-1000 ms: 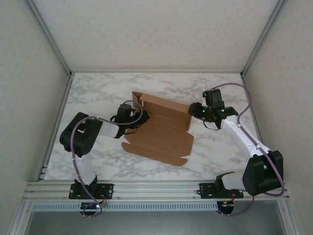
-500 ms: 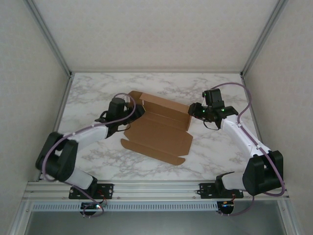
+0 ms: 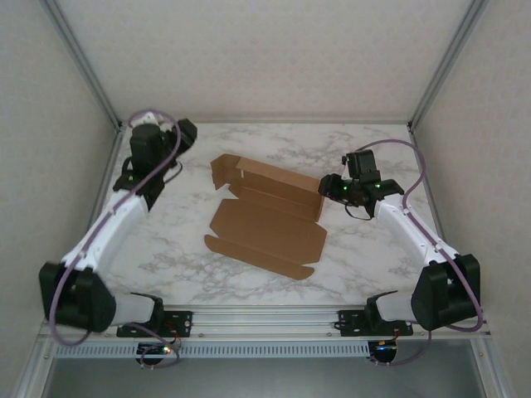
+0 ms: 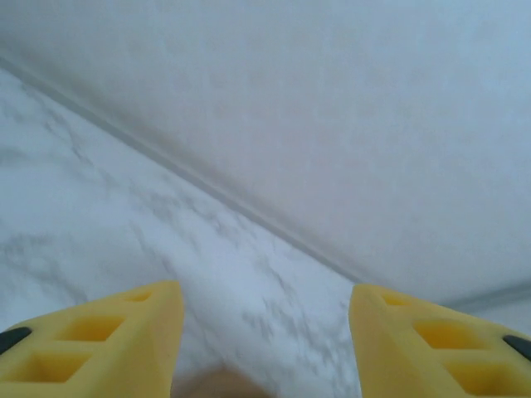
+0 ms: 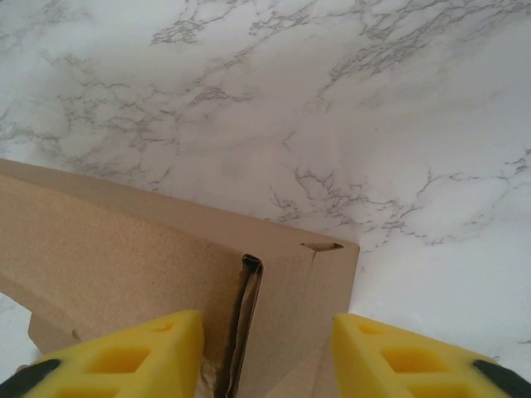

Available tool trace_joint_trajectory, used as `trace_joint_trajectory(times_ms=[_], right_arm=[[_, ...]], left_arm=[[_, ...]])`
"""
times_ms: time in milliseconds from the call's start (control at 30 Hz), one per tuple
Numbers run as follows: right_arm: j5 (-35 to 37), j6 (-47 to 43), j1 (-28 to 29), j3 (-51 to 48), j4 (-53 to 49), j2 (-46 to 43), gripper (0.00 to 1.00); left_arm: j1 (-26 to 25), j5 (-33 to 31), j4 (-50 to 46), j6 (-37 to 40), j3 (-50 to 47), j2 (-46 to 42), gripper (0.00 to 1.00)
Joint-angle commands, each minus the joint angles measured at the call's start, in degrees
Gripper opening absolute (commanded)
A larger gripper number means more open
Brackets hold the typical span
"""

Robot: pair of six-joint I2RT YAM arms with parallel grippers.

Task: Fold the paper box

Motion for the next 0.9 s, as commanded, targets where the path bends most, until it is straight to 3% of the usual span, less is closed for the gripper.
trace_joint_trajectory(times_ms=[0,133,233,433,733,867], right_arm=[[-0.94,-1.46,0.58,0.81,-3.74,1.62,0.44],[-1.64,-1.68,0.56,1.53,-3.90,2.17,0.44],[-2.61,-1.51,0.59,2.04,-2.89,3.06,0.44],[-3.09,-0.85,0.55,3.60,-0.41,5.73,0.44],[-4.13,2.38,0.62,4.13,4.57,8.58,0.42],[-3.88,1.98,0.64,4.56,4.77,9.67,0.42]], left_arm=[[3.50,3.65,2.77,1.04,4.24,14.40,0.54],[5.49,17.20,5.83,-1.64,10.00,27.78,0.53],[3.45,22.06,3.59,-0.34,12.42,31.76,0.53],[-0.70,23.62,3.13,0.04,6.16,28.04,0.52],[-1.65,17.63,14.51,-9.68,-14.89,17.05,0.53],[-3.44,14.94,14.98,-9.98,-17.84,12.81,0.55]])
